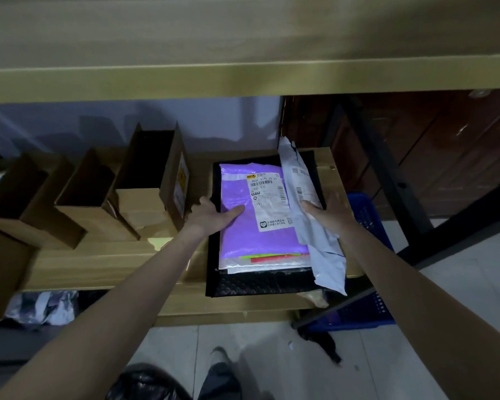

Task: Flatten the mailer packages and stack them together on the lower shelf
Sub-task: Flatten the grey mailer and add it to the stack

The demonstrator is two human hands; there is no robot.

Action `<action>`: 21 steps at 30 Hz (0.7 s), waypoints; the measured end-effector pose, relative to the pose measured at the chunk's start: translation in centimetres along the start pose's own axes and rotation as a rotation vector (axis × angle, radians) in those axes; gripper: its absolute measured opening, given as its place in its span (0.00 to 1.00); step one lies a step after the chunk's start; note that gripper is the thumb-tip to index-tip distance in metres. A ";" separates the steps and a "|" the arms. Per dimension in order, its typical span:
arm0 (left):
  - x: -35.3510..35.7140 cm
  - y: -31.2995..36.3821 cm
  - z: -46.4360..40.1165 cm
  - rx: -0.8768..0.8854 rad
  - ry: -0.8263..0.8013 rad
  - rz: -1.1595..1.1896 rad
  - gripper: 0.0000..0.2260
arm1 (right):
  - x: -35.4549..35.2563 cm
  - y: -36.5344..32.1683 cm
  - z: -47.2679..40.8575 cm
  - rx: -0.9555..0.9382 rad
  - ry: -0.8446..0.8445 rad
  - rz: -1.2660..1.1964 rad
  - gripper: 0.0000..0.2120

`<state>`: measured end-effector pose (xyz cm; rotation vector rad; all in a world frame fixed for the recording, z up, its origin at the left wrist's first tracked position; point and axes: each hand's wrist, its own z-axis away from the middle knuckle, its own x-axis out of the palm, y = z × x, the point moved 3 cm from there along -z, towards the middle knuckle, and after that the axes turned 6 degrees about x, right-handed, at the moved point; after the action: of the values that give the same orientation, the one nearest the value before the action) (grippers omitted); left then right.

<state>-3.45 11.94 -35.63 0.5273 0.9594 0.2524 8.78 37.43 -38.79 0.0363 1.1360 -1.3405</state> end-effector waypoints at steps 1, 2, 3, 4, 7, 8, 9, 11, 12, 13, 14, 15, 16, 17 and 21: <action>0.0 -0.1 -0.3 -0.019 -0.001 0.010 0.50 | -0.1 0.1 -0.1 0.014 -0.009 -0.025 0.59; 0.0 -0.1 -0.5 -0.034 -0.003 0.012 0.50 | -0.3 0.2 -0.2 0.039 -0.018 -0.045 0.61; 0.0 -0.1 -0.8 -0.044 -0.002 0.020 0.50 | -0.5 0.1 0.1 0.056 -0.044 -0.064 0.60; 0.1 -0.2 -1.0 -0.051 -0.004 0.047 0.47 | -0.7 -0.5 0.7 0.081 -0.059 -0.077 0.62; 0.2 -0.2 -1.4 -0.023 -0.032 0.215 0.36 | -0.8 -1.3 2.2 0.141 -0.139 -0.068 0.68; 0.1 -0.2 -1.4 -0.010 -0.033 0.239 0.37 | -0.6 -1.6 2.5 0.142 -0.161 -0.074 0.67; -0.1 0.0 -1.4 0.008 -0.020 0.247 0.40 | -0.6 -2.1 3.5 0.144 -0.177 -0.079 0.65; -0.4 0.4 -1.2 0.041 0.014 0.221 0.46 | -0.4 -2.3 4.0 0.146 -0.177 -0.104 0.62; -0.6 0.8 -1.0 0.058 0.034 0.207 0.45 | -0.5 -2.3 4.0 0.151 -0.154 -0.099 0.60; -0.7 1.0 -0.9 0.069 0.052 0.197 0.43 | -0.7 -2.4 4.3 0.132 -0.132 -0.109 0.58; -0.8 1.2 -0.6 0.081 0.066 0.192 0.42 | -0.8 -2.5 4.3 0.111 -0.113 -0.108 0.57; -0.9 1.4 -0.4 0.095 0.077 0.188 0.41 | -0.9 -2.7 4.6 0.087 -0.101 -0.109 0.57; -1.1 1.6 0.1 0.107 0.083 0.184 0.40 | -0.8 -2.7 4.5 0.074 -0.091 -0.100 0.56; -1.2 1.8 0.6 0.127 0.100 0.184 0.40 | -0.9 -2.9 5.1 0.049 -0.075 -0.084 0.56; -1.6 1.9 3.3 0.148 0.169 0.162 0.36 | -1.0 -3.2 7.0 -0.067 -0.033 -0.050 0.58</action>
<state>-1.59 11.86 -31.95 0.7303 1.1062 0.3780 10.84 32.95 -32.75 -0.0630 1.1598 -1.3414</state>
